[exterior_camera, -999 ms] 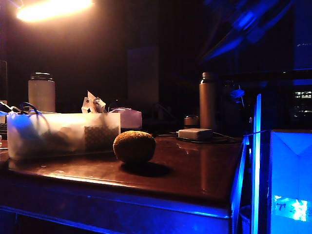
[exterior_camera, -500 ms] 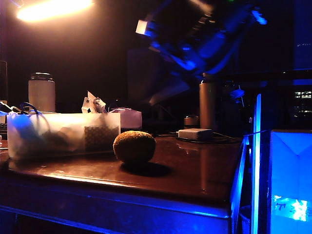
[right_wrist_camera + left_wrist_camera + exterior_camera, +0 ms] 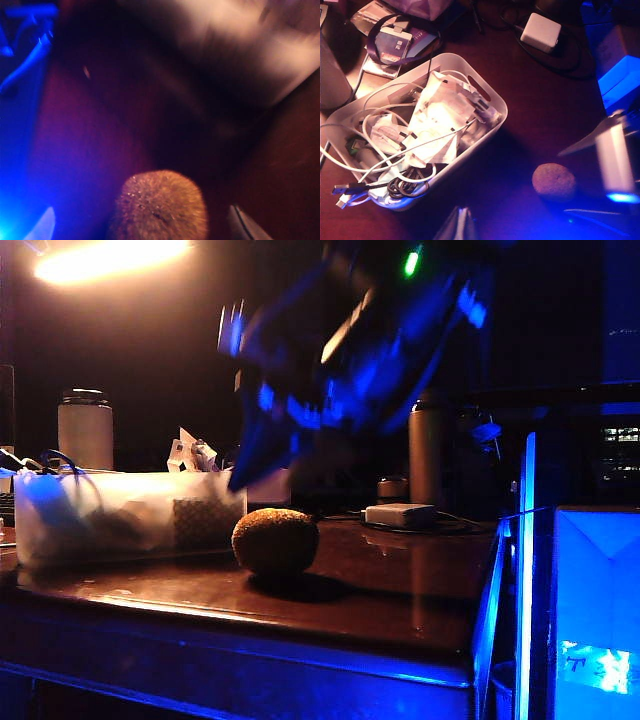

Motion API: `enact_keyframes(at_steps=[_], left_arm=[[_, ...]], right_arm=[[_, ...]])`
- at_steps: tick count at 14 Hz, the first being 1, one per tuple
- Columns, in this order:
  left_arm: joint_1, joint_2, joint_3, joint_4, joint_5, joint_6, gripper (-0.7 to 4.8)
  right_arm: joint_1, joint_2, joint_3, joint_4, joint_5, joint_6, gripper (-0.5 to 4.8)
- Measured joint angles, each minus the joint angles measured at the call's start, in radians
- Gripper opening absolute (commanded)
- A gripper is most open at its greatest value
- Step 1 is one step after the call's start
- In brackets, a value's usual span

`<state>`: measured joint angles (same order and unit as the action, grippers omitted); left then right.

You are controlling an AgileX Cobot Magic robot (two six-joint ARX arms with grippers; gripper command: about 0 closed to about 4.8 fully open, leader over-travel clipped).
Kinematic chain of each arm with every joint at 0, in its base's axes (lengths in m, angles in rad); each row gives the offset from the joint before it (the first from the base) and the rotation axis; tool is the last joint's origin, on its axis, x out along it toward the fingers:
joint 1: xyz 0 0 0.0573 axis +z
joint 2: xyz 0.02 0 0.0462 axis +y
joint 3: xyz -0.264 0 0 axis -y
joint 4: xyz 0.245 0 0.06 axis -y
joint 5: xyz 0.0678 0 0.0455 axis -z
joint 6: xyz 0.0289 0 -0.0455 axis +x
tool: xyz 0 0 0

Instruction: Pick up the kiwi and place it into the translucent box.

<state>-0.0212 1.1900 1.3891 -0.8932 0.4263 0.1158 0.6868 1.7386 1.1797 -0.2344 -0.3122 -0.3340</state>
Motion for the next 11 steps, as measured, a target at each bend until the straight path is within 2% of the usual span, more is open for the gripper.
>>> enact_keyframes(at_steps=[7, 8, 9, 11], left_arm=[[0.0, 0.0, 0.0, -0.001, 0.0, 0.0, -0.03], [0.0, 0.0, 0.0, -0.002, 0.0, 0.0, -0.03], [0.0, 0.0, 0.0, -0.002, 0.0, 0.0, -0.03], [0.0, 0.0, 0.0, -0.003, 0.0, 0.0, -0.03]], right_arm=[[0.004, 0.124, 0.0, 0.035, 0.016, 0.003, 4.79], [0.004, 0.13, 0.0, 0.034, 0.039, 0.012, 4.25], [0.005, 0.129, 0.0, 0.037, 0.051, 0.015, 3.02], [0.005, 0.128, 0.0, 0.043, 0.051, 0.016, 2.91]])
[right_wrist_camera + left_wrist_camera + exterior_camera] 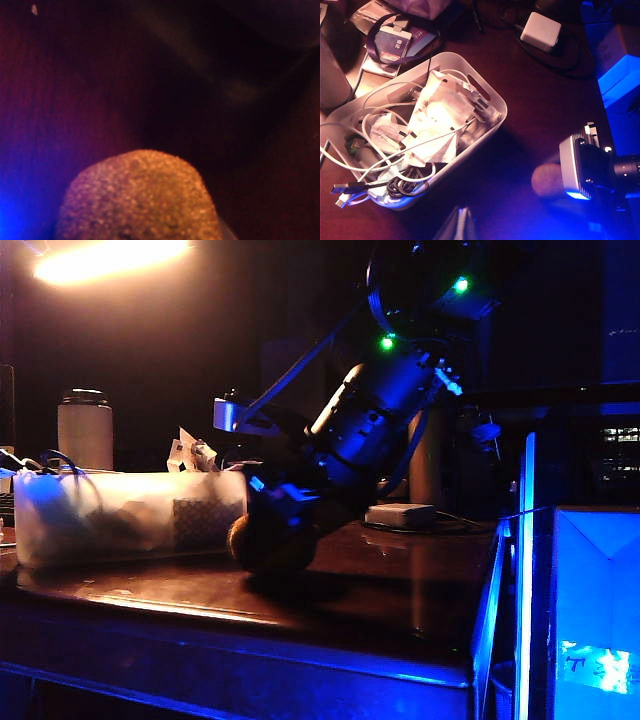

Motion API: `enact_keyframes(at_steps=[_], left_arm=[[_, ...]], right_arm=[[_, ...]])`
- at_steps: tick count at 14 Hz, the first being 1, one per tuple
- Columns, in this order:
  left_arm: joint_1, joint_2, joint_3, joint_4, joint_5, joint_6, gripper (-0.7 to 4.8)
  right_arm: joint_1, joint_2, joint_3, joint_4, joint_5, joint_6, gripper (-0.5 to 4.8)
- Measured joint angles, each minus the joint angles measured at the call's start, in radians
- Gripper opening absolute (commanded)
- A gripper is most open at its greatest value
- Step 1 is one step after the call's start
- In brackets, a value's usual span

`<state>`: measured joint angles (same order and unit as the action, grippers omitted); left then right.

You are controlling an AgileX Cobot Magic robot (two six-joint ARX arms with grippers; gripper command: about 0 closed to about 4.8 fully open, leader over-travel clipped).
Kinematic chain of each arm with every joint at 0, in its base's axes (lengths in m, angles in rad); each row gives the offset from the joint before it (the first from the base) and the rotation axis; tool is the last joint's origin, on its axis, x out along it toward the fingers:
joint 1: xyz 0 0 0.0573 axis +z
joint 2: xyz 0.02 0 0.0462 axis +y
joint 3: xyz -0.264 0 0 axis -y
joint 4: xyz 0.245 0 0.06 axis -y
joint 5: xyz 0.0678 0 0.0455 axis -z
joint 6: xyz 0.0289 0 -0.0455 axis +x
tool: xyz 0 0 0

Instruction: Pick up the kiwi and place it into the translucent box.

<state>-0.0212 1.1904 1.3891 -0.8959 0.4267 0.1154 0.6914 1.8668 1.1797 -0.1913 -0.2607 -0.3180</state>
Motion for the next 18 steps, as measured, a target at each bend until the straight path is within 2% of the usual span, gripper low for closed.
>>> enact_keyframes(at_steps=[7, 12, 18], left_arm=[[0.0, 0.0, 0.0, -0.006, 0.0, 0.0, -0.03], [0.0, 0.0, 0.0, -0.006, 0.0, 0.0, -0.03], [0.0, 0.0, 0.0, -0.006, 0.0, 0.0, -0.02]], right_arm=[[0.001, -0.041, 0.042, 0.021, 0.0, 0.003, 2.91], [0.001, -0.024, 0.275, 0.197, 0.003, 0.003, 2.94], [0.0, 0.294, 0.62, 0.246, 0.006, 0.006, 2.97]])
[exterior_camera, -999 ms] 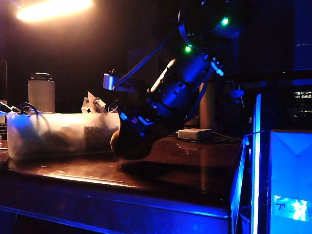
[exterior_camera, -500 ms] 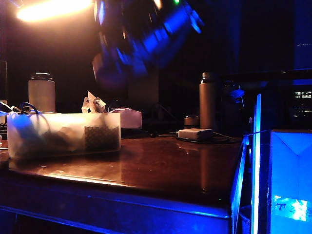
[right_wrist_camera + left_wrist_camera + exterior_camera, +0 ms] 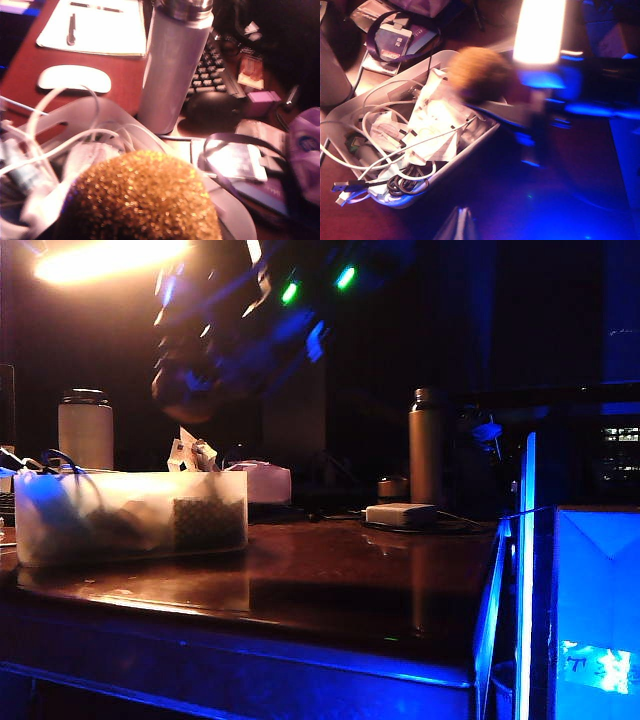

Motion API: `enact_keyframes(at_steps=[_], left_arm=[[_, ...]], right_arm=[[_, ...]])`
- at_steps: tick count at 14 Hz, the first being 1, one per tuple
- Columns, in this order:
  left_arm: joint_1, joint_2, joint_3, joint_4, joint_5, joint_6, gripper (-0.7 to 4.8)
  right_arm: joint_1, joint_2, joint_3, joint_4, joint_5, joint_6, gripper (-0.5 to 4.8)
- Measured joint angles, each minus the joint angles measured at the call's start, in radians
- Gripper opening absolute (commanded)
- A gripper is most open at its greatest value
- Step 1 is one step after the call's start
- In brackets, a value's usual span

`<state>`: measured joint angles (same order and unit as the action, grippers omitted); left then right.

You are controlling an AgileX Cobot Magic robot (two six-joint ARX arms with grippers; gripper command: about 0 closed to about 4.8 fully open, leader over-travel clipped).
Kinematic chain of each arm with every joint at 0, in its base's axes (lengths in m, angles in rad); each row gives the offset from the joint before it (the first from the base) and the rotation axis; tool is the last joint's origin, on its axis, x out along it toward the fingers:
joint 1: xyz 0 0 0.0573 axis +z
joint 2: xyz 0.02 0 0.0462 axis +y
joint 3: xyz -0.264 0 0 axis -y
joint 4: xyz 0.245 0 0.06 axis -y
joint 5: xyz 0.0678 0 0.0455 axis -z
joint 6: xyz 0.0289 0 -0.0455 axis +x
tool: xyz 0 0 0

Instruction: Pick up the kiwi and place it into the translucent box.

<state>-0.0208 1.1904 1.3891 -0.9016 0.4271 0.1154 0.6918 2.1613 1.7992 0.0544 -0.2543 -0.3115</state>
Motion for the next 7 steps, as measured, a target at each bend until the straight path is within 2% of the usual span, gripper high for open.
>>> enact_keyframes(at_steps=[1, 3, 5, 6, 7], left_arm=[[0.0, 0.0, 0.0, 0.0, 0.0, 0.0, -0.03], [0.0, 0.0, 0.0, 0.0, 0.0, 0.0, -0.02], [0.0, 0.0, 0.0, 0.001, 0.0, 0.0, -0.03], [0.0, 0.0, 0.0, 0.003, 0.0, 0.0, -0.03], [0.0, 0.0, 0.0, 0.011, 0.0, 0.0, -0.03]], right_arm=[[0.0, 0.047, 0.056, 0.002, -0.006, 0.001, 3.02], [0.003, 0.109, 0.13, 0.003, -0.008, 0.003, 4.79], [0.013, 0.11, 0.134, 0.01, -0.009, -0.001, 4.79], [0.015, 0.109, 0.137, 0.014, -0.009, -0.007, 4.56], [0.014, 0.109, 0.137, 0.016, -0.007, -0.006, 3.08]])
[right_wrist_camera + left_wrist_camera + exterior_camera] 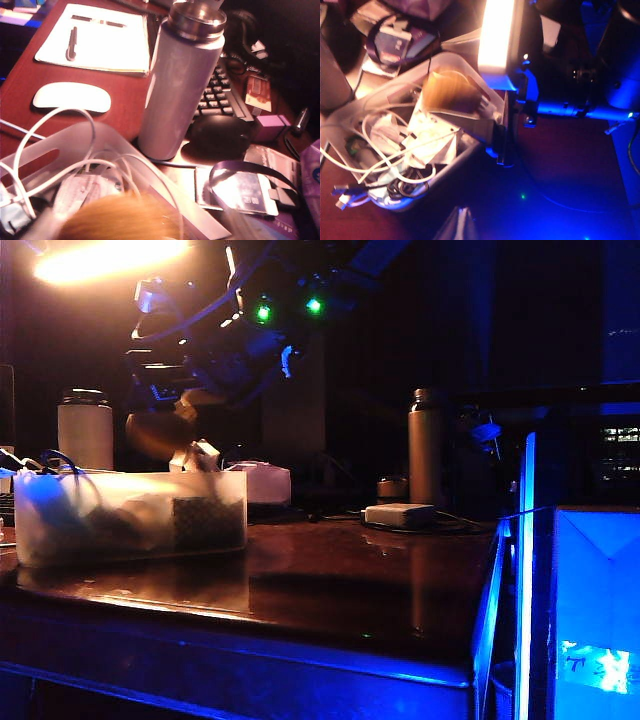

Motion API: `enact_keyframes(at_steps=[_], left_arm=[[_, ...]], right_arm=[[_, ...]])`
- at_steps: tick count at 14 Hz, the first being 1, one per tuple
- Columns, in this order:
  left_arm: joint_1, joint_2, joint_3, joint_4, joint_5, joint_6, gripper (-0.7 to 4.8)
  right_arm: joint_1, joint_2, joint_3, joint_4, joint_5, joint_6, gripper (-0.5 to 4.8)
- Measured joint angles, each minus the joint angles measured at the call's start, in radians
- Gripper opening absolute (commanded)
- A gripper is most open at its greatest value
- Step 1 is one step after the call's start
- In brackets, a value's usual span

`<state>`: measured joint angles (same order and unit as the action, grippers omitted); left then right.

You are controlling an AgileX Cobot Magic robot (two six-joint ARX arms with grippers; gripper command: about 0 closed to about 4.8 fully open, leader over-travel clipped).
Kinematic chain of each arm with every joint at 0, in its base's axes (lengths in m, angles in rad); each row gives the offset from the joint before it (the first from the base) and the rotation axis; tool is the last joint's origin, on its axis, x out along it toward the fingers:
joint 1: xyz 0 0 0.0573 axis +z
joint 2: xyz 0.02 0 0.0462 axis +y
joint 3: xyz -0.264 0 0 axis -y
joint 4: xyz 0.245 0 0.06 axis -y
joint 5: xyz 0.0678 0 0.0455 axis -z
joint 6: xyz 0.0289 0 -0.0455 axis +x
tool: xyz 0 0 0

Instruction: Pick up the kiwi and place it into the translucent box.

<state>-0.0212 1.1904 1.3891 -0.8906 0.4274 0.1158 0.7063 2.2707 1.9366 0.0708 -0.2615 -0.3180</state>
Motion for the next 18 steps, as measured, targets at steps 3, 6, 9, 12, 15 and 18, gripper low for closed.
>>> enact_keyframes(at_steps=[3, 6, 9, 12, 15, 18], left_arm=[[0.0, 0.0, 0.0, 0.005, 0.035, 0.0, -0.03], [0.0, -0.001, 0.0, 0.005, 0.042, 0.0, -0.03], [0.0, -0.006, 0.0, 0.014, 0.053, 0.0, -0.03], [0.0, -0.083, 0.0, 0.106, 0.096, -0.006, -0.03], [-0.005, -0.214, 0.003, 0.244, 0.084, -0.11, -0.03], [-0.039, -0.419, 0.005, 0.261, 0.022, -0.136, -0.03]], right_arm=[[-0.002, -0.024, -0.001, -0.01, 0.082, -0.002, 2.79], [-0.006, -0.047, 0.003, 0.023, 0.085, 0.002, 1.29], [-0.007, -0.089, -0.002, -0.034, 0.228, -0.005, -0.01], [-0.033, -0.266, -0.001, -0.206, 0.393, 0.0, -0.01], [-0.028, -0.496, -0.002, -0.394, 0.399, 0.04, -0.01], [0.028, -0.832, 0.004, -0.533, 0.419, 0.05, -0.01]])
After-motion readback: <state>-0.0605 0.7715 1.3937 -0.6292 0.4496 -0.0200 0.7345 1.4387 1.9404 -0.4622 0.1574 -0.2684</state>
